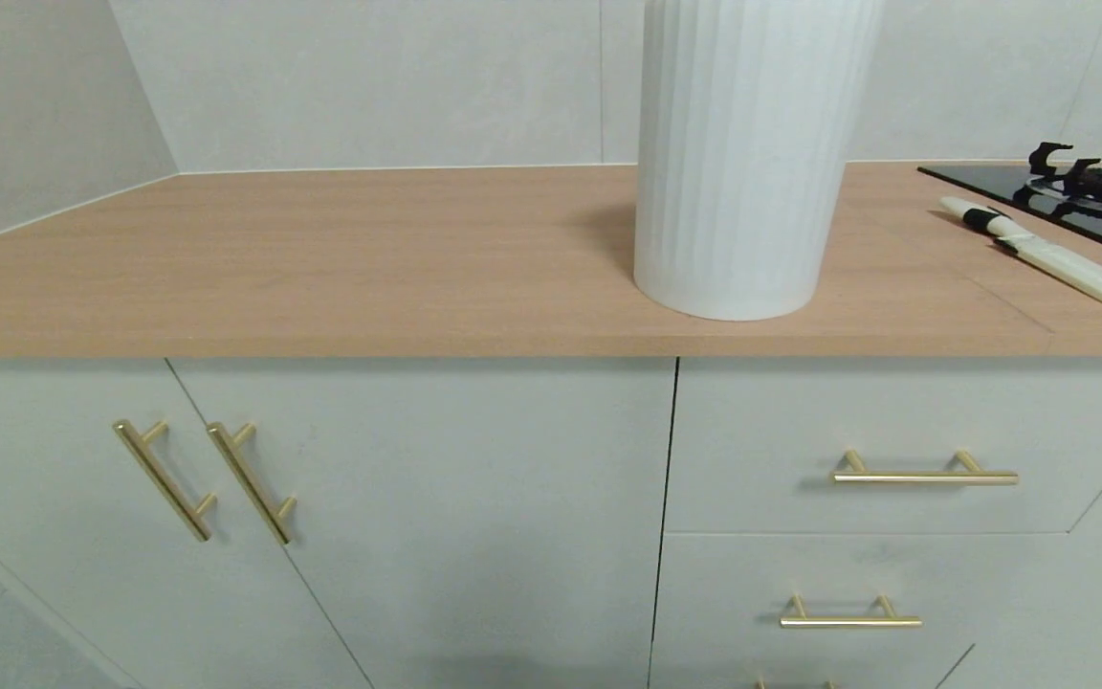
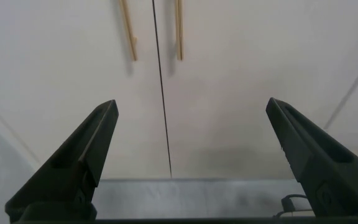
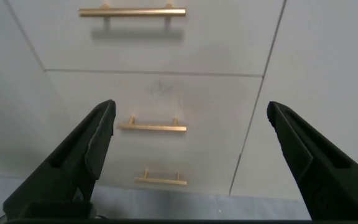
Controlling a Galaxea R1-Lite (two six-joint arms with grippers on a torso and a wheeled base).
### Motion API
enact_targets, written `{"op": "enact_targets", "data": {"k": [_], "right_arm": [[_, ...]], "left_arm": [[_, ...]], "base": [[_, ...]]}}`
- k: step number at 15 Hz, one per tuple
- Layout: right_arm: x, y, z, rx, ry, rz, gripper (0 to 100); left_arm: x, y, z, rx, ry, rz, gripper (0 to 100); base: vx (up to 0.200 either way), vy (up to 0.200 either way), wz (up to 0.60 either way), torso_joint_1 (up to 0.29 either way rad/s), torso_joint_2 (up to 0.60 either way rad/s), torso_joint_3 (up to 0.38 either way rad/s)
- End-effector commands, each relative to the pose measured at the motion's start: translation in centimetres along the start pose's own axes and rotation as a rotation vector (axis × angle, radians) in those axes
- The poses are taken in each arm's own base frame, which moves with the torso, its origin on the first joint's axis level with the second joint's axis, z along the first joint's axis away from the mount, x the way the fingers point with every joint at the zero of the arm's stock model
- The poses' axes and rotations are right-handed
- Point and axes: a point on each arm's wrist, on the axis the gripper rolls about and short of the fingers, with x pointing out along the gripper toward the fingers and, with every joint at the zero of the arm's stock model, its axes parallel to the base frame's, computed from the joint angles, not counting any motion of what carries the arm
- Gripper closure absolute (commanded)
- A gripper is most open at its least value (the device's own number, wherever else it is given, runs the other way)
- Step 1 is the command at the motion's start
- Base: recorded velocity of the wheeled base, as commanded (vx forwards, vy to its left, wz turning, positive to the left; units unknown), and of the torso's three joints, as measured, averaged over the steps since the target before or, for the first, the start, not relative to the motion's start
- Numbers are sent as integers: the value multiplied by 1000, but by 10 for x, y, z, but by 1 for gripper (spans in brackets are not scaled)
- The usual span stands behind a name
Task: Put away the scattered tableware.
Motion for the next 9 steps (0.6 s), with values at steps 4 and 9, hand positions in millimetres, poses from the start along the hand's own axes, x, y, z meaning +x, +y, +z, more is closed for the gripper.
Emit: {"op": "enact_targets", "data": {"k": [4,9], "right_arm": [[0,0,0,-5,1,-8,0],[0,0,0,-10,1,-3,0]], "left_arm": [[0,0,0,0,0,0,0],[0,0,0,0,0,0,0]], "base": [[0,0,0,0,0,0],[0,0,0,0,0,0]]}}
